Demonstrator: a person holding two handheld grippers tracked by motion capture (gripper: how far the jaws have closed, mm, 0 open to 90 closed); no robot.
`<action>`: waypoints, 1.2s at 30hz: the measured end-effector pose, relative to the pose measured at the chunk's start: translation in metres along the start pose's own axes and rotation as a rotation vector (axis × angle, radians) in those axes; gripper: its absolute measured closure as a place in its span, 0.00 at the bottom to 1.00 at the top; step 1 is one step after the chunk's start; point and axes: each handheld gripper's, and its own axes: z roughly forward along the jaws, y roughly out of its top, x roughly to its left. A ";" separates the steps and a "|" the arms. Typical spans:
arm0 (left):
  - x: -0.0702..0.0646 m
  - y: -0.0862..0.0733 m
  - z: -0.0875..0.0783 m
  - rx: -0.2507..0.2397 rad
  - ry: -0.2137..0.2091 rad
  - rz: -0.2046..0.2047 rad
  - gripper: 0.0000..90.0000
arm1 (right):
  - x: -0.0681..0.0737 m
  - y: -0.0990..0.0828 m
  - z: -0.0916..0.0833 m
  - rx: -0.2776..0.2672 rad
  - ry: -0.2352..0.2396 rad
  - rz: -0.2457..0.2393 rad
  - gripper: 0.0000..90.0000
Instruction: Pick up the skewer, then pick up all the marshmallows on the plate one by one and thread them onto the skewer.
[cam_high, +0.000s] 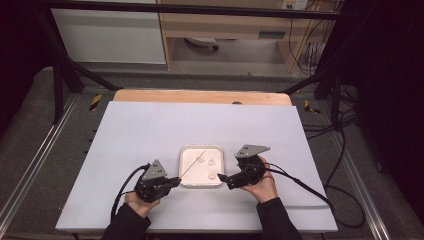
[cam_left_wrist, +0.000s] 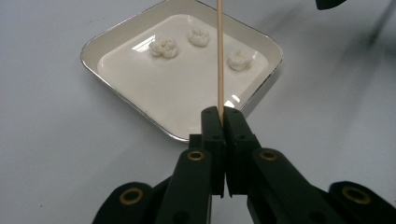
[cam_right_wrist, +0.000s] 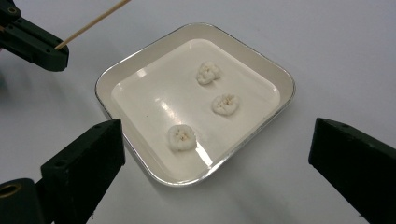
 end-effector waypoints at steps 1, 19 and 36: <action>0.000 0.000 0.000 -0.002 0.001 0.000 0.98 | 0.000 0.001 0.002 0.001 0.002 0.003 0.05; 0.001 -0.002 0.000 -0.023 -0.001 -0.020 0.98 | 0.001 0.005 0.038 0.064 0.005 0.032 0.17; 0.000 -0.004 0.002 -0.027 -0.007 -0.028 0.98 | 0.009 -0.008 0.058 0.102 0.062 -0.012 0.57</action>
